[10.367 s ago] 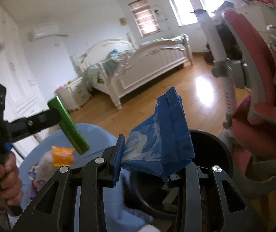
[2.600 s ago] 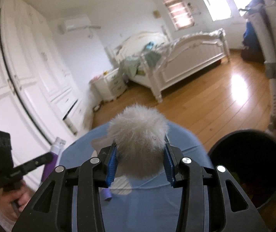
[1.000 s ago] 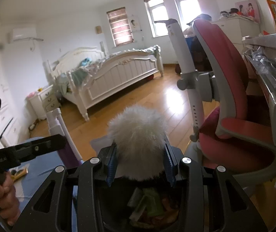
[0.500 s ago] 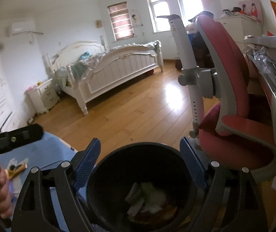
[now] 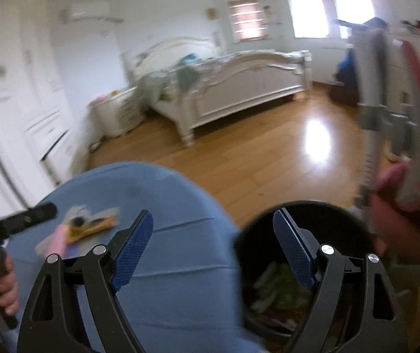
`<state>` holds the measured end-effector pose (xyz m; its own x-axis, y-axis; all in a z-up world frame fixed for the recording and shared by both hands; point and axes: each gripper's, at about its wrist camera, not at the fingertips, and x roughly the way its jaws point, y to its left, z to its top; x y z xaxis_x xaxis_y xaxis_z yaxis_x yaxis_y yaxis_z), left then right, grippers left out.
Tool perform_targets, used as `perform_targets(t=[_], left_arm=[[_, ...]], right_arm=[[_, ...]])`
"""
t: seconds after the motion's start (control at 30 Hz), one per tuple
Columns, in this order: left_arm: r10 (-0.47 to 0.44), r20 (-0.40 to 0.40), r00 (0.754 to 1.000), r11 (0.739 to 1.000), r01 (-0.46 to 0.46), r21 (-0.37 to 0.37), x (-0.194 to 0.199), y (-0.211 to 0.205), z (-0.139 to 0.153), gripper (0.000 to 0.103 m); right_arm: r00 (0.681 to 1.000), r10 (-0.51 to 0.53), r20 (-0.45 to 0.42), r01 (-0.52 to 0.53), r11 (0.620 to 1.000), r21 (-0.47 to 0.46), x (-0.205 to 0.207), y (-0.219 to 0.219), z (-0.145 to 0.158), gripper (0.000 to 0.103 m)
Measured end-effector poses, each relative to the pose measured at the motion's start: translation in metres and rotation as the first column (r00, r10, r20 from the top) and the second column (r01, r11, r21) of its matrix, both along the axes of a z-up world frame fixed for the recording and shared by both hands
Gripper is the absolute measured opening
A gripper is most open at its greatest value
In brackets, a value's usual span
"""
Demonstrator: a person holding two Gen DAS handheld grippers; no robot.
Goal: Collect trash
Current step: 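Move both grippers back to the table, then grasp the pink hair roller with the left gripper while the right grasps the clear cup, then carry the pink roller and clear cup to the bin and release them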
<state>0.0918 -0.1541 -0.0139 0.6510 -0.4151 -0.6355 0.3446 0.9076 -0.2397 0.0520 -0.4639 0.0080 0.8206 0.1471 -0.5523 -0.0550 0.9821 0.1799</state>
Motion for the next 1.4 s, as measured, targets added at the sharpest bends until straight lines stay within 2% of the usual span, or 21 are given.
perform_targets(t=[0.07,0.13,0.2,0.27,0.4,0.57,0.73,0.8,0.83,0.9,0.97,1.07,1.2,1.3,1.4], left_arm=[[0.037,-0.025,0.999,0.998,-0.036,0.048,0.001,0.017,-0.013,0.079],[0.036,-0.059,0.998,0.996,-0.031,0.081,0.005,0.023,-0.024,0.076],[0.017,-0.105,0.994,0.995,-0.007,0.097,0.011,0.028,-0.035,0.054],[0.011,-0.143,0.990,0.995,0.003,0.096,0.016,0.034,-0.046,0.044],[-0.004,-0.128,0.992,0.998,0.012,0.056,0.016,0.049,-0.046,0.034],[0.012,-0.094,0.996,0.998,-0.007,0.061,0.008,0.065,-0.044,0.030],[0.047,-0.062,0.997,0.999,-0.046,0.016,-0.001,0.091,-0.036,0.029],[0.058,-0.055,0.997,0.998,-0.058,0.004,-0.005,0.096,-0.033,0.029],[0.062,-0.051,0.997,0.998,-0.062,-0.002,-0.006,0.099,-0.032,0.029],[0.064,-0.044,0.997,0.998,-0.065,-0.025,-0.009,0.104,-0.030,0.029],[0.067,-0.038,0.997,0.997,-0.068,-0.031,-0.011,0.104,-0.029,0.029],[0.050,-0.026,0.998,0.998,-0.051,-0.043,-0.013,0.105,-0.026,0.029],[0.010,0.008,1.000,0.998,-0.010,-0.055,-0.013,0.093,-0.013,0.029],[-0.029,0.042,0.999,0.998,0.031,-0.057,-0.014,0.075,0.002,0.029],[-0.081,0.080,0.993,0.994,0.086,-0.061,-0.015,0.049,0.017,0.029]], right_arm=[[0.998,0.067,-0.011,-0.067,0.998,0.007,0.010,0.025,0.005,0.083],[0.990,0.139,-0.033,-0.139,0.990,0.001,0.023,0.058,0.008,0.083],[0.976,0.209,-0.065,-0.209,0.978,0.013,0.038,0.087,0.009,0.083],[0.963,0.252,-0.093,-0.250,0.968,0.029,0.051,0.109,0.009,0.083],[0.936,0.314,-0.161,-0.313,0.949,0.035,0.079,0.150,0.001,0.083],[0.893,0.365,-0.265,-0.378,0.926,-0.001,0.111,0.196,-0.019,0.075],[0.865,0.369,-0.340,-0.417,0.905,-0.081,0.133,0.233,-0.039,0.069],[0.857,0.351,-0.376,-0.420,0.900,-0.118,0.138,0.241,-0.049,0.061],[0.867,0.347,-0.358,-0.420,0.895,-0.148,0.137,0.244,-0.049,0.058],[0.874,0.336,-0.350,-0.415,0.892,-0.180,0.137,0.247,-0.051,0.043],[0.872,0.346,-0.346,-0.413,0.899,-0.143,0.137,0.242,-0.049,0.042],[0.885,0.367,-0.286,-0.395,0.918,-0.045,0.129,0.222,-0.037,0.042],[0.929,0.352,-0.113,-0.343,0.935,0.091,0.099,0.175,0.005,0.042],[0.960,0.279,0.018,-0.279,0.956,0.094,0.067,0.138,0.038,0.042],[0.977,0.174,0.127,-0.184,0.980,0.072,0.034,0.098,0.064,0.042]])
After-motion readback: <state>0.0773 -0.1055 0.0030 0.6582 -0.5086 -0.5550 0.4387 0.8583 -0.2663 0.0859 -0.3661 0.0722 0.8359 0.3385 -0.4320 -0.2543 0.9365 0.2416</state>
